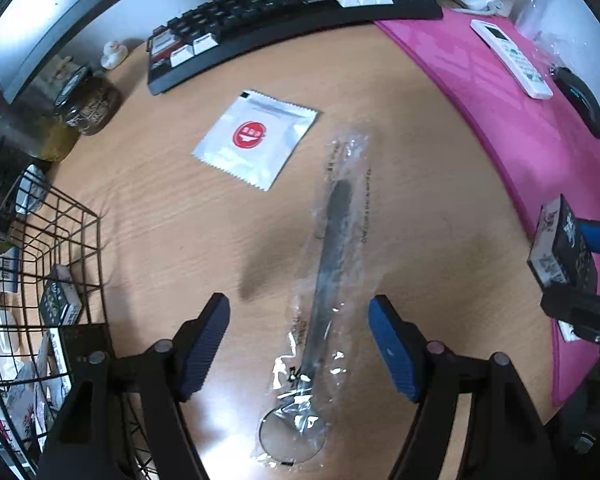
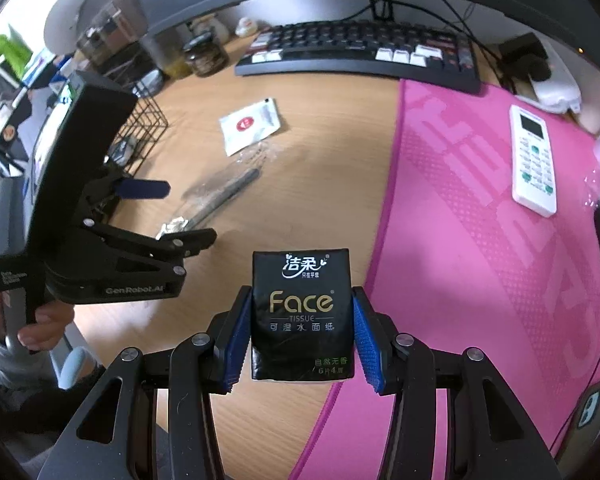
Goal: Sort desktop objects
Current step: 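Grasp the plastic-wrapped spoon with the left gripper while the right holds the Face pack, then carry the spoon and Face pack over the wire basket and open both grippers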
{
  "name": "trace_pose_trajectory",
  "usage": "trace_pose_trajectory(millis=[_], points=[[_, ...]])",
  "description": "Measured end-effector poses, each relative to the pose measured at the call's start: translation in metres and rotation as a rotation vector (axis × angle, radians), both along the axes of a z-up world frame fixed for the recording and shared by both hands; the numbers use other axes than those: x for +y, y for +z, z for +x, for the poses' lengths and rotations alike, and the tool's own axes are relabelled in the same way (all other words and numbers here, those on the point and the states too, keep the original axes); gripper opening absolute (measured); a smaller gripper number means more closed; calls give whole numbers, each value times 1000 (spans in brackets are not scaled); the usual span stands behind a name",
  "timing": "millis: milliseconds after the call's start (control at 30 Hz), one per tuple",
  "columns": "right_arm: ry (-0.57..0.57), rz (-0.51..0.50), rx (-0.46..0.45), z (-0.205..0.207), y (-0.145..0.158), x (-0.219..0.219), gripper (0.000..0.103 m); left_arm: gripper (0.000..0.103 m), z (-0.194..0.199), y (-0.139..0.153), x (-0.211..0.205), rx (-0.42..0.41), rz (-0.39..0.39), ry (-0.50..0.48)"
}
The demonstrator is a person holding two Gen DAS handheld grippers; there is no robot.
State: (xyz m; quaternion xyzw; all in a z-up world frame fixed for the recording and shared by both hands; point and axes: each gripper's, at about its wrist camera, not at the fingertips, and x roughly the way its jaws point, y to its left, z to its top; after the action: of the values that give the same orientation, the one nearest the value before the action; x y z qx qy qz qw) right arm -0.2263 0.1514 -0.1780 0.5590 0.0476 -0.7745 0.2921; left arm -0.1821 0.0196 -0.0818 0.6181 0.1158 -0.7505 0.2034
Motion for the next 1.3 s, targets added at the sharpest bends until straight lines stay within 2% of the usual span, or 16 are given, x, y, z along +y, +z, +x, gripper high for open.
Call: trace_pose_trajectory(millis=[100,167,233,333,500,633,700,767,833,900,1000,1167,1233,1300], points=[[-4,1,1,-4,0,-1,48,57,2,2,2,22,35,-9],[-11,-3,1,-3,1,0,48,35,3,3,3,30,49,-2],[-19,-10,-3,-3,2,1,48,32,5,4,4,33,59,2],[-33,-20,-8,-2,3,3,48,15,9,4,7,38,88,2],[-46,-34,2,0,10,3,48,9,19,16,13,59,75,14],[-32,-47,31,1,24,-8,48,9,37,46,18,121,57,26],[-20,-56,48,1,33,-17,48,9,46,59,8,153,57,31],[-7,-74,66,0,44,-27,48,9,44,87,-26,196,47,36],[29,-106,95,1,63,-47,48,9,65,112,-43,247,20,60],[87,-126,138,5,83,-75,48,9,70,131,-54,280,-14,93],[194,-175,182,19,109,-125,48,9,113,163,-78,327,-88,184],[359,-215,213,47,128,-204,48,9,175,167,-115,328,-134,341],[414,-220,206,60,127,-234,48,9,205,164,-133,309,-131,412],[446,-215,197,69,122,-255,48,9,219,155,-142,300,-127,451]])
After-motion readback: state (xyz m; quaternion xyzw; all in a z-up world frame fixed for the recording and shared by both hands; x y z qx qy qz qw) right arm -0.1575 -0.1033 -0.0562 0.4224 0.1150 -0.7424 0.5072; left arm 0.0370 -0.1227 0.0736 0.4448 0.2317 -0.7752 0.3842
